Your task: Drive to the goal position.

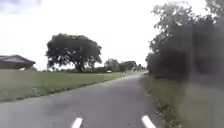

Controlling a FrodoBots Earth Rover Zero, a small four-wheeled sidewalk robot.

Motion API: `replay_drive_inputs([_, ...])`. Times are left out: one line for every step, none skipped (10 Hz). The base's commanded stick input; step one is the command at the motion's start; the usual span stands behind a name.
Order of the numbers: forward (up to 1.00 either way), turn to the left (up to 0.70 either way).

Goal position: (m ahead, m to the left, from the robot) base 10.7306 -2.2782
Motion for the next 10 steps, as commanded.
replay_drive_inputs([0.69,0.03])
replay_drive_inputs([0.69,0.03])
replay_drive_inputs([0.69,0.03])
replay_drive_inputs([0.69,0.03])
replay_drive_inputs([0.69,0.03])
replay_drive_inputs([0.69,0.03])
replay_drive_inputs([0.69,0.03])
replay_drive_inputs([0.69,0.03])
replay_drive_inputs([0.69,0.03])
replay_drive_inputs([0.69,0.03])
